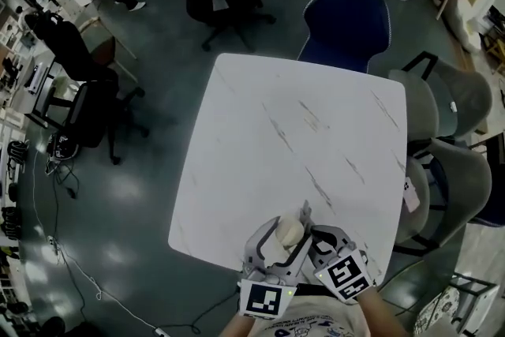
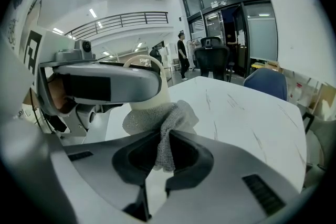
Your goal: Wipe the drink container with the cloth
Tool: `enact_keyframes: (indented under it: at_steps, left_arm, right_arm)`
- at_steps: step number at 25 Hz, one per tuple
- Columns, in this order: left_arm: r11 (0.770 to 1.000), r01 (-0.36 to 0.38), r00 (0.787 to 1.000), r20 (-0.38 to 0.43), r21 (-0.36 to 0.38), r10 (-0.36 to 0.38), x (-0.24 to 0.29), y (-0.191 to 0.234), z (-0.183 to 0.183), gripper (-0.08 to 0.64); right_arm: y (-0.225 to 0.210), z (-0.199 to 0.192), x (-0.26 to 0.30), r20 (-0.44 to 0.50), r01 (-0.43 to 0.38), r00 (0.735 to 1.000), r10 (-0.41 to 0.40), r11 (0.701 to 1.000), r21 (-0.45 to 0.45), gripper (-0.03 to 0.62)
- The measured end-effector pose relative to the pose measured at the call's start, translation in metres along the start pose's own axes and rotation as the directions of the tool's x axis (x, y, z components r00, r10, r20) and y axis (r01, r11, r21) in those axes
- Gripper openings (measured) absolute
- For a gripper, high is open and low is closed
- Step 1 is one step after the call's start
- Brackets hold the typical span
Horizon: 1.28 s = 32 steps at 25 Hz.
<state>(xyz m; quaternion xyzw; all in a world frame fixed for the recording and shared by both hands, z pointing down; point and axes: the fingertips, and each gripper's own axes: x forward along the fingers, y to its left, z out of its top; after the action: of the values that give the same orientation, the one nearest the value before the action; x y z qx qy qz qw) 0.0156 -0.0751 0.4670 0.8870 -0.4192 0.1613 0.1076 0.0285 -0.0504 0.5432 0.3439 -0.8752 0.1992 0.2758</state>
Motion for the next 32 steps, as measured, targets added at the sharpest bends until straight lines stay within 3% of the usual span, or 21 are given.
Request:
enact_keyframes:
  at_steps: [7, 12, 19, 25, 29, 32]
  left_arm:
    - [0.989, 0.138, 0.990, 0.001, 0.047, -0.138, -0.002, 0.001, 0.002, 0.278]
    - [0.965, 0.242, 0.970, -0.014, 0.099, -0.242, -0.003, -0.002, -0.001, 0.278]
    - [0.902, 0.393, 0.919, -0.055, 0.179, -0.389, -0.003, -0.006, -0.007, 0.278]
    - [0.813, 0.536, 0.844, -0.116, 0.227, -0.524, -0.005, -0.011, -0.009, 0.278]
    - [0.782, 0.576, 0.817, -0.122, 0.240, -0.564, -0.006, -0.012, -0.009, 0.278]
    - [0.771, 0.587, 0.808, -0.121, 0.249, -0.576, -0.006, -0.012, -0.008, 0.278]
  right_arm:
    - [0.004, -0.007, 0.008, -0.039, 0.001, 0.999, -0.003, 0.999, -0.046, 0.043]
    - [0.004, -0.012, 0.012, -0.067, 0.005, 0.998, -0.010, 0.997, -0.078, 0.043]
    - [0.008, -0.024, 0.024, -0.090, -0.001, 0.996, -0.009, 0.994, -0.111, 0.043]
    - [0.008, -0.032, 0.030, -0.118, 0.013, 0.993, -0.027, 0.993, -0.117, 0.043]
    - [0.006, -0.035, 0.033, -0.123, 0.027, 0.992, -0.042, 0.992, -0.121, 0.043]
    - [0.004, -0.039, 0.038, -0.129, 0.036, 0.990, -0.051, 0.993, -0.116, 0.043]
